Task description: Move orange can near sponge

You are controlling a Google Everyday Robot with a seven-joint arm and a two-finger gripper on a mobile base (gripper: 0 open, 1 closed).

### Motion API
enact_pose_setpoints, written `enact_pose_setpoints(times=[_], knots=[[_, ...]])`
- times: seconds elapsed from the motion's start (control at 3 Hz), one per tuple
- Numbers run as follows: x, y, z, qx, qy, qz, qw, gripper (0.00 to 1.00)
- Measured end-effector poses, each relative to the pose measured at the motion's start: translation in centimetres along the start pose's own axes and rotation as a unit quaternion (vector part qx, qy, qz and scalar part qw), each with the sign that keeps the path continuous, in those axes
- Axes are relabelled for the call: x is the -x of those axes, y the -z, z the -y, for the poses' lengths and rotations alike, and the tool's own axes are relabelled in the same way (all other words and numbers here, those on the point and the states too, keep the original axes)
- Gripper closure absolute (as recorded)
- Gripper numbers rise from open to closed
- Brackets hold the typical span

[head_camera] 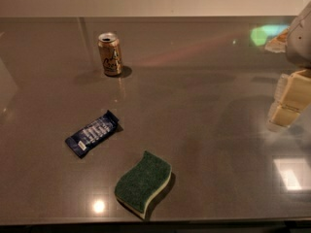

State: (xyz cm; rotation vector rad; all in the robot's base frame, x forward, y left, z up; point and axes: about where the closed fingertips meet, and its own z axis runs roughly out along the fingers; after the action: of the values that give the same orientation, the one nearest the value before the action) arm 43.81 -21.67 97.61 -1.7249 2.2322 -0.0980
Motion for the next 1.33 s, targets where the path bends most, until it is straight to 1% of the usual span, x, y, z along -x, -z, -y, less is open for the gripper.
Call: enact_pose_setpoints(times=[0.67, 1.0, 1.33], knots=[[0.0, 0.0, 0.0, 0.0, 0.0, 0.0, 1.0, 0.0], [1.6, -0.8, 1.4, -0.001, 0.001, 0.038, 0.9993, 0.0], [4.3, -2.3, 3.6, 0.002, 0.0, 0.097, 0.9953, 0.0]])
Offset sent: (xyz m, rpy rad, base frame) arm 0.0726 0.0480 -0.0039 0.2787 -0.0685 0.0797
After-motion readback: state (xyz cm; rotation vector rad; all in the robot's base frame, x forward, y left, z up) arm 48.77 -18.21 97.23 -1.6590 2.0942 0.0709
